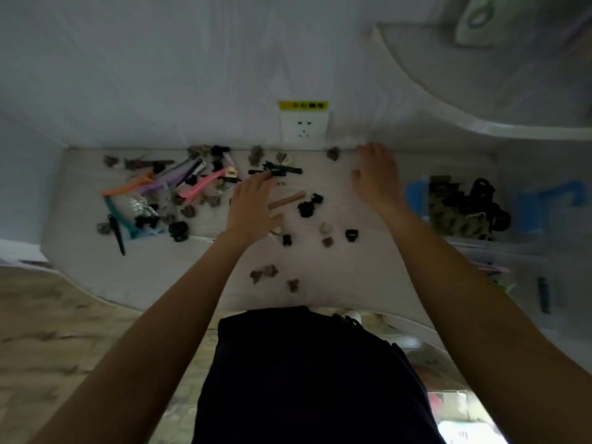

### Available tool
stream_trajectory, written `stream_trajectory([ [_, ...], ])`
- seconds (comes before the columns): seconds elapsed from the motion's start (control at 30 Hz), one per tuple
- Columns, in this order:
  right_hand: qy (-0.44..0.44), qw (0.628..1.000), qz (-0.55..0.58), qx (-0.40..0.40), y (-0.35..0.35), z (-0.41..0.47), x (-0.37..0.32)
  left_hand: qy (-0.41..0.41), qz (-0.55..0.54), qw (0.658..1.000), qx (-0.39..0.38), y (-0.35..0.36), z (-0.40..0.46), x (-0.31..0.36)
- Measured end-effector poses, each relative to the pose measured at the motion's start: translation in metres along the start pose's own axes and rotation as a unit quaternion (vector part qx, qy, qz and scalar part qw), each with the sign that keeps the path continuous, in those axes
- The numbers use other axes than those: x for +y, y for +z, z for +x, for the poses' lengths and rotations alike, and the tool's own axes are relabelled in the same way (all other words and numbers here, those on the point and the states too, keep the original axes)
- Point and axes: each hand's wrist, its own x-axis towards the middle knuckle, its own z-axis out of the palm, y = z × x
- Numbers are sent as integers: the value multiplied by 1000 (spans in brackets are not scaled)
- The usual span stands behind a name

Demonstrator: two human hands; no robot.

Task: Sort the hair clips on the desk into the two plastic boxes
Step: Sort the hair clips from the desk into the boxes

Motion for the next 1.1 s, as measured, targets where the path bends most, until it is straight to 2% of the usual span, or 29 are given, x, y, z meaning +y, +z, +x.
stream_trajectory([
  [0.23, 62, 996, -60, -14, 21, 17, 6, 52, 56, 996, -41, 1, 30, -10],
  [0.43, -15, 997, -74, -20, 43, -16, -21, 55, 17, 998, 1, 6, 24, -7],
  [0.6, -72, 994, 52, -56, 34, -10, -67, 101, 17, 991, 89, 7, 20, -9],
  [0.7, -130, 987, 69, -67, 40, 12, -96, 83, 47, 989, 117, 4, 11, -14],
  [0.8, -151, 986, 31, -69, 55, 26, -107, 17, 28, 995, 99, -1, 3, -23],
  [0.9, -156, 986, 1, -59, 61, 27, -101, -15, 32, 994, 100, -8, 1, -35],
  [1.0, -149, 987, -11, -64, 61, 21, -90, -8, 38, 996, 85, -14, 11, -43],
  [1.1, -114, 991, -11, -75, 59, 15, -76, 23, 29, 999, 25, -20, 30, -46],
])
